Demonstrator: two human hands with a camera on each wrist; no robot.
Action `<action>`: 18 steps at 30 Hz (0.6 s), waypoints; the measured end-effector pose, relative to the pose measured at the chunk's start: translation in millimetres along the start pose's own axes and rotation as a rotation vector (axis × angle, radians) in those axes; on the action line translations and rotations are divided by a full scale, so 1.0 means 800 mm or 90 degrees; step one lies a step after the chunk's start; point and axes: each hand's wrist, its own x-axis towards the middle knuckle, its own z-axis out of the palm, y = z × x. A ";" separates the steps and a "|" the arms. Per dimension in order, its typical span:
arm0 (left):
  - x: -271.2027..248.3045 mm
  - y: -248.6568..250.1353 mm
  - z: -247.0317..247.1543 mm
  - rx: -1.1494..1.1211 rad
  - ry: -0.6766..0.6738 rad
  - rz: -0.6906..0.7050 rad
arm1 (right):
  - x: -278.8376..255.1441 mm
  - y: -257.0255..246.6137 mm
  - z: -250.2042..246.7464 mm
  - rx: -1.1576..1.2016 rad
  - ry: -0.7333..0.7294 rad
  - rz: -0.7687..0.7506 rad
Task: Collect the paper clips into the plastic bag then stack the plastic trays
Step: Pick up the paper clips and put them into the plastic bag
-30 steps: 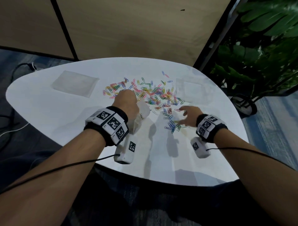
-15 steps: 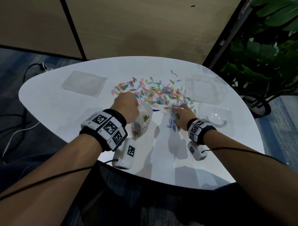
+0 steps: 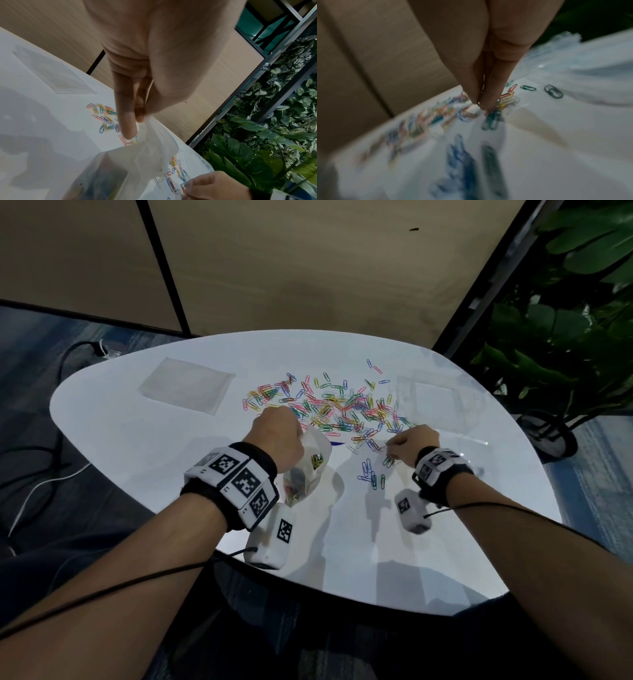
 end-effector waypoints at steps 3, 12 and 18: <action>-0.003 0.007 -0.001 -0.015 -0.005 -0.002 | -0.011 -0.007 -0.022 0.435 -0.078 0.066; 0.003 0.015 0.015 -0.071 0.003 -0.004 | -0.104 -0.098 -0.024 0.807 -0.387 -0.052; 0.005 0.014 0.014 -0.134 0.023 -0.014 | -0.122 -0.105 -0.011 0.472 -0.309 -0.194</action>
